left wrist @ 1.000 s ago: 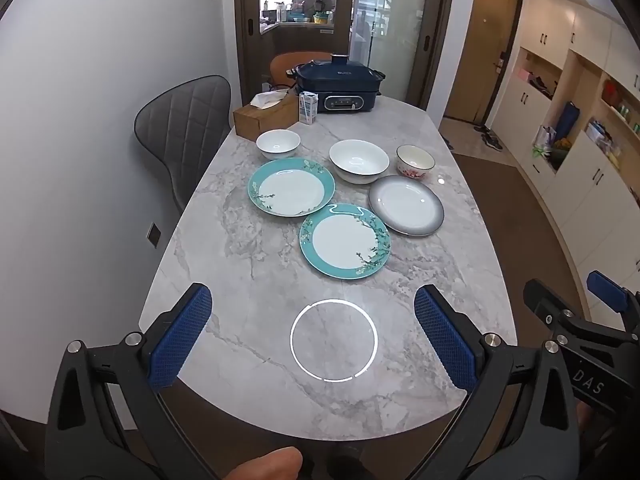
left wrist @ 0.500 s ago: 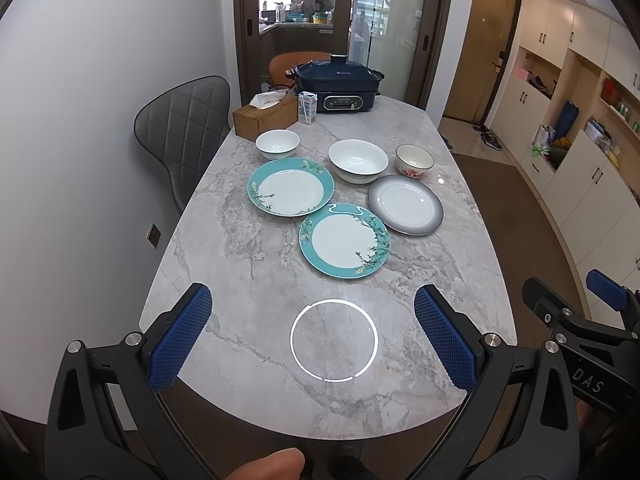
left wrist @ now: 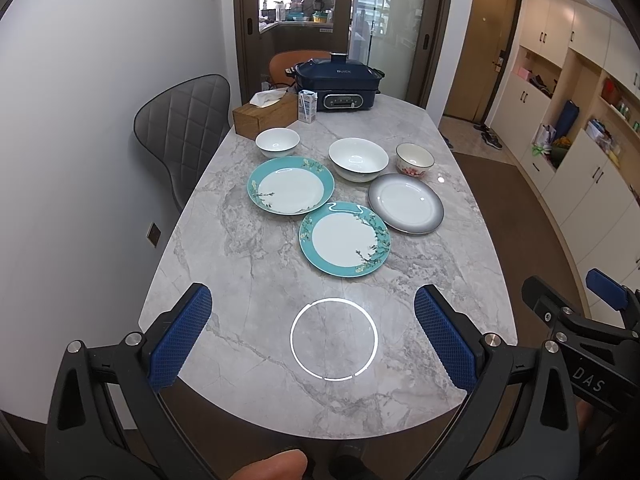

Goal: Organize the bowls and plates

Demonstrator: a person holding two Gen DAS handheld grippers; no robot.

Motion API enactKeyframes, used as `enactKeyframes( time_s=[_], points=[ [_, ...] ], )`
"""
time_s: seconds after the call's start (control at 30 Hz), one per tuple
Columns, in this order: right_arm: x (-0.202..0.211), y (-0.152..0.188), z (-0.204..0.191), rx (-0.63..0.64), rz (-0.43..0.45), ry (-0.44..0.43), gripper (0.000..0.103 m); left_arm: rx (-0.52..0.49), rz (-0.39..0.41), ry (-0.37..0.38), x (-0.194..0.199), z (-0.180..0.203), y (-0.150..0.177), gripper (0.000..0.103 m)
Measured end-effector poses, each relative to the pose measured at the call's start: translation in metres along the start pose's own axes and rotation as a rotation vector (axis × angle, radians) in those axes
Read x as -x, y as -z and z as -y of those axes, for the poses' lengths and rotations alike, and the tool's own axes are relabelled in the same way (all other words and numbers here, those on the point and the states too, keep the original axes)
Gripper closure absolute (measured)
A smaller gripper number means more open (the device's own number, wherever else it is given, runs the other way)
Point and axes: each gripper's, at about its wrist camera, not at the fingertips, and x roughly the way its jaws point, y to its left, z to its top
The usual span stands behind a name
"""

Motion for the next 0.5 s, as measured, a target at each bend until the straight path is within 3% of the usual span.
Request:
enactKeyframes(
  time_s=[0.5],
  points=[
    [-0.0008,-0.0004,-0.0008,0.0,-0.001,0.001,0.0,-0.002,-0.002,0.002,0.0012,0.0003,0.0038,0.0]
  ],
)
